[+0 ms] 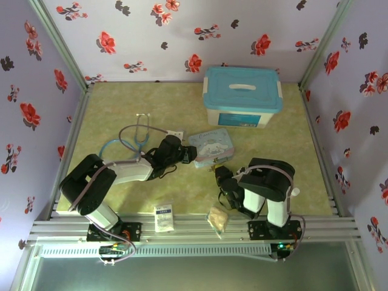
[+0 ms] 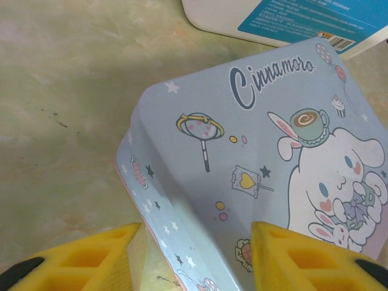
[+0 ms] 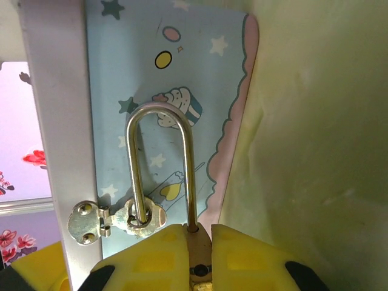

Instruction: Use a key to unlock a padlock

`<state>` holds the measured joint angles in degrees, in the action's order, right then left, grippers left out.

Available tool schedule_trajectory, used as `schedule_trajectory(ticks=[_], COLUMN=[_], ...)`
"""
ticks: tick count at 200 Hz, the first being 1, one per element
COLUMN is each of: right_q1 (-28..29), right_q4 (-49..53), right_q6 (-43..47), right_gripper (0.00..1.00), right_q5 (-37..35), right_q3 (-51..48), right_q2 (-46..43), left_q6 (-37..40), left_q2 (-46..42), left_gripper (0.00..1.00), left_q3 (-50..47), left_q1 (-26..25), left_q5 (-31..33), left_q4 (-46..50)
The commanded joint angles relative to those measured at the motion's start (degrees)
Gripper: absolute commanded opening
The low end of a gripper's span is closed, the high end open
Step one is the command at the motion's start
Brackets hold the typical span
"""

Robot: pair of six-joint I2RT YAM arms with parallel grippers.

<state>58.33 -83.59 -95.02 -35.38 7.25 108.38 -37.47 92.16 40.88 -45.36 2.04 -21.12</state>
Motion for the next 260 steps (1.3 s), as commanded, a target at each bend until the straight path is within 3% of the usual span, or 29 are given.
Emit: schedule_trajectory(ticks=[1,64,91,103,132,154,196,229,260], right_q1=[-1.3,-2.9,-3.5,-2.2,0.4,0.0,-0.3,-6.4,-8.4], right_q4=[4.2,8.7,8.0,4.1,6.1,4.2,4.1,9.5,17.0], right_q6=[1.8,4.3,3.6,4.8,9.8,7.3,11.1,12.5,13.5], right_gripper=[0.00,0.00,0.00,0.00,0.00,0.00,0.00,0.00,0.00], right_q5=[-1.6,1.6,3.9,2.1,-4.7,-8.2,-7.5,4.1,12.1], right_q3=[-2.6,-7.5,-4.9,-3.0,1.8,0.0,-2.3,-2.7,-4.2], right_q2=[0.3,-4.4,-2.6,-0.1,-0.3,0.7,-6.5,-9.1,-12.1], left_q6=[1.5,2.8,2.1,2.0,2.4,2.4,2.3,2.3,2.3], left_q2=[1.4,2.8,4.0,4.1,4.1,3.5,4.1,4.2,3.8], left_gripper=[0.47,0.47,0.47,0.46,0.46,0.46,0.46,0.46,0.46], left_q3=[-2.9,0.5,0.1,-0.2,-0.3,-0.6,-0.6,-0.6,-0.4], left_q1=[0.6,0.8,0.8,0.8,0.8,0.8,1.2,1.2,1.2], left_q5=[0.6,0.7,0.3,0.2,0.2,0.2,0.4,0.3,0.4], left_q4=[9.0,10.7,9.3,9.0,9.2,9.3,9.6,9.4,9.3])
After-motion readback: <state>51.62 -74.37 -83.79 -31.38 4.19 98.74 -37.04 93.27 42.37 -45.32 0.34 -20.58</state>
